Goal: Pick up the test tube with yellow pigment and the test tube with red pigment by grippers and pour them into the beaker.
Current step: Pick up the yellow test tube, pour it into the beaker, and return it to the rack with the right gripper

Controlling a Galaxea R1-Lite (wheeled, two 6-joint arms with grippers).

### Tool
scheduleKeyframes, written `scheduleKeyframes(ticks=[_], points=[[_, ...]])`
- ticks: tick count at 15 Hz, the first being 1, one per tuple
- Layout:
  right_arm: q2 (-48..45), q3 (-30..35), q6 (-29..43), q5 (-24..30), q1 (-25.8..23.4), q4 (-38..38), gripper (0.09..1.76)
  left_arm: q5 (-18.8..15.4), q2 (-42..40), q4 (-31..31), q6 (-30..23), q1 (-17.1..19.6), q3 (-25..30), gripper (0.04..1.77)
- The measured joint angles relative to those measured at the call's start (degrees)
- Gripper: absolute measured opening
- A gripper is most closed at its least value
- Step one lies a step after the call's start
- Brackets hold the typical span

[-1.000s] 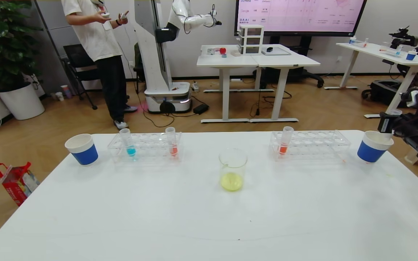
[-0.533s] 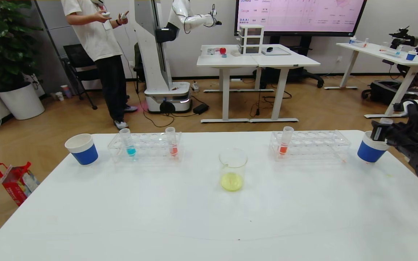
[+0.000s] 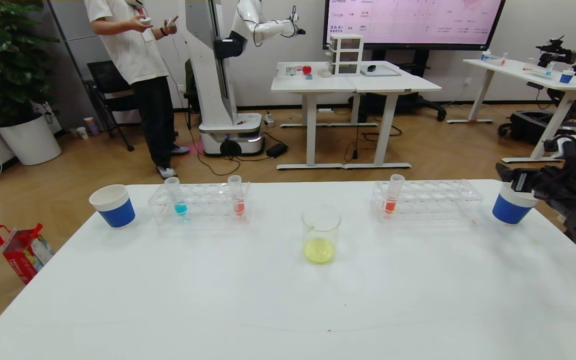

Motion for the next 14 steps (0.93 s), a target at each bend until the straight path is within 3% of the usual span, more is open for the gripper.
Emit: scheduleKeyframes(ticks=[3,6,10,14], points=[[-2.5,0.0,0.0,1.9,3.0,-0.9,1.74,0.0,0.0,0.0,0.0,0.0,0.0,1.75],[-7.1,0.1,0.1,1.5,11.1,1.0,1.74,0.0,0.0,0.0,0.0,0.0,0.0,1.75],[-11.9,0.2,0.0,-7.3,23.1,4.4,1.74,0.0,0.0,0.0,0.0,0.0,0.0,1.75],[-17.5,3.3,-0.2,-8.8,26.4,4.5,1.74,0.0,0.0,0.0,0.0,0.0,0.0,1.75]])
